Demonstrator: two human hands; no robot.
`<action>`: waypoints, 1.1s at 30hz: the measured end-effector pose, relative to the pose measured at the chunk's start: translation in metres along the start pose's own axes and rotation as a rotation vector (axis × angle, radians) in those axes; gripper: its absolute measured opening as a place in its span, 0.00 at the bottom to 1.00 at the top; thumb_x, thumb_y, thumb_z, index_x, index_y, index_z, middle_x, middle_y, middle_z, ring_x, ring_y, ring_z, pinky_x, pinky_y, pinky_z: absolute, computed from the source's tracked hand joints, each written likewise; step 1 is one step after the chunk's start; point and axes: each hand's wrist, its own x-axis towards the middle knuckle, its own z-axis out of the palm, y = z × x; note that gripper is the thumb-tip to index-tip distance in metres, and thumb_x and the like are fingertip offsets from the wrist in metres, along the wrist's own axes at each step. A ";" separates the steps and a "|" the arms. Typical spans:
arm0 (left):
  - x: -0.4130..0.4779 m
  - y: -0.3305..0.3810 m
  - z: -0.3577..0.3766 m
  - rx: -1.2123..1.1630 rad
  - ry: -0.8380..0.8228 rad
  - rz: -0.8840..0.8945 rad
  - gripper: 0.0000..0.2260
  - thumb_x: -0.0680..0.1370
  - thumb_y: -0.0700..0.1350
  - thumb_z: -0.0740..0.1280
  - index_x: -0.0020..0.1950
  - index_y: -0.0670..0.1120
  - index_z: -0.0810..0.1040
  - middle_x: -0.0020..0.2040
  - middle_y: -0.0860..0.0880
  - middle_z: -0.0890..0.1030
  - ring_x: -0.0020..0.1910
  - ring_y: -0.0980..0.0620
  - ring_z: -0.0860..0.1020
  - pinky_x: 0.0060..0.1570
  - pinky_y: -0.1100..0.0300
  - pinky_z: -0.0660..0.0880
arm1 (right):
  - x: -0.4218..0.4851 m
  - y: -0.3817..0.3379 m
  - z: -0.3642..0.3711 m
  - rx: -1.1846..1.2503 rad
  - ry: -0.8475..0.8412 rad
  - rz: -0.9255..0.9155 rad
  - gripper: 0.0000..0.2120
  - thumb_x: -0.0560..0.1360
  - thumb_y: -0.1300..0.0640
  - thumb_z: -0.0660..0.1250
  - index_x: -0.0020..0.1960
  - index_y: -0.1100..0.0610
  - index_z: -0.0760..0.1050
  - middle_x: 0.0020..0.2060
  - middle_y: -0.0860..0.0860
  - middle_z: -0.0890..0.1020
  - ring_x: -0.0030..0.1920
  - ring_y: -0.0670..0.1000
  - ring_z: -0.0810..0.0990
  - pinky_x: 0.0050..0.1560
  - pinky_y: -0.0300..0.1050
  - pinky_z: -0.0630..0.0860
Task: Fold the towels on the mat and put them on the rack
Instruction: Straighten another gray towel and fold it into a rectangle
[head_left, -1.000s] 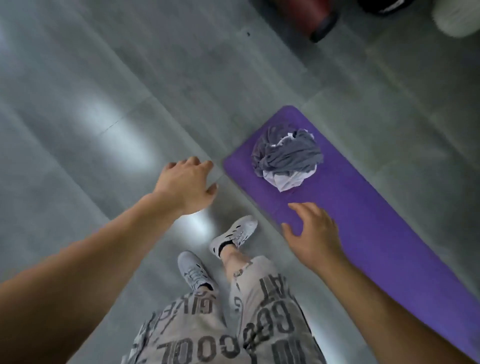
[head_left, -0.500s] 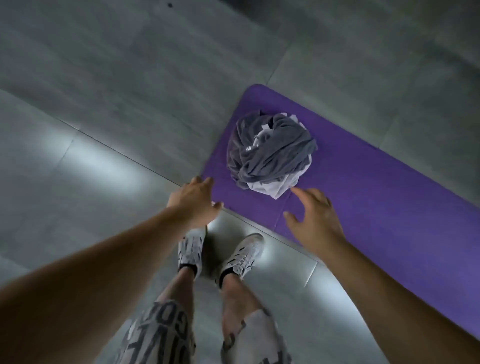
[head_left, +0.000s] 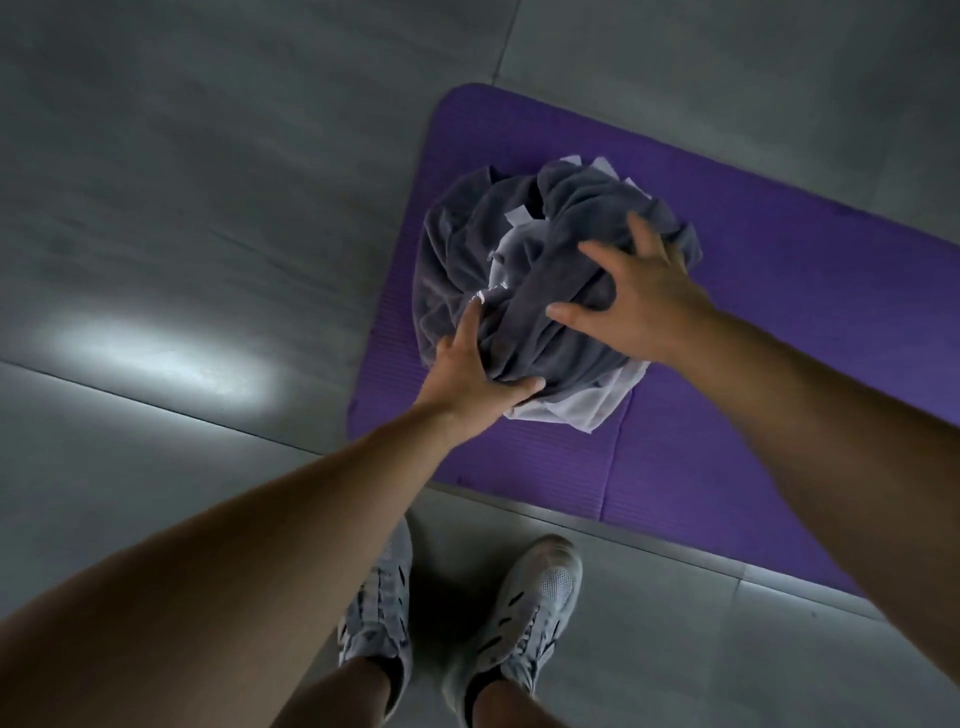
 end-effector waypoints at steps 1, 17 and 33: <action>0.006 0.000 0.005 -0.010 0.001 0.002 0.47 0.65 0.61 0.80 0.76 0.70 0.54 0.71 0.52 0.66 0.64 0.54 0.71 0.65 0.55 0.71 | 0.004 0.002 0.004 -0.030 0.012 -0.005 0.41 0.68 0.26 0.67 0.76 0.41 0.63 0.79 0.52 0.51 0.78 0.64 0.51 0.70 0.66 0.65; -0.094 0.066 -0.034 -0.253 0.080 -0.021 0.12 0.67 0.48 0.82 0.42 0.56 0.80 0.39 0.55 0.84 0.40 0.51 0.86 0.44 0.49 0.84 | -0.122 -0.013 -0.033 0.405 0.374 -0.113 0.14 0.72 0.49 0.76 0.44 0.53 0.72 0.42 0.44 0.74 0.47 0.50 0.73 0.41 0.40 0.67; -0.261 0.221 -0.034 0.200 0.044 0.252 0.22 0.69 0.68 0.71 0.55 0.57 0.78 0.55 0.55 0.80 0.50 0.58 0.80 0.47 0.60 0.78 | -0.331 -0.022 -0.147 0.497 0.547 0.097 0.13 0.72 0.52 0.76 0.46 0.52 0.72 0.42 0.44 0.73 0.47 0.51 0.73 0.43 0.44 0.67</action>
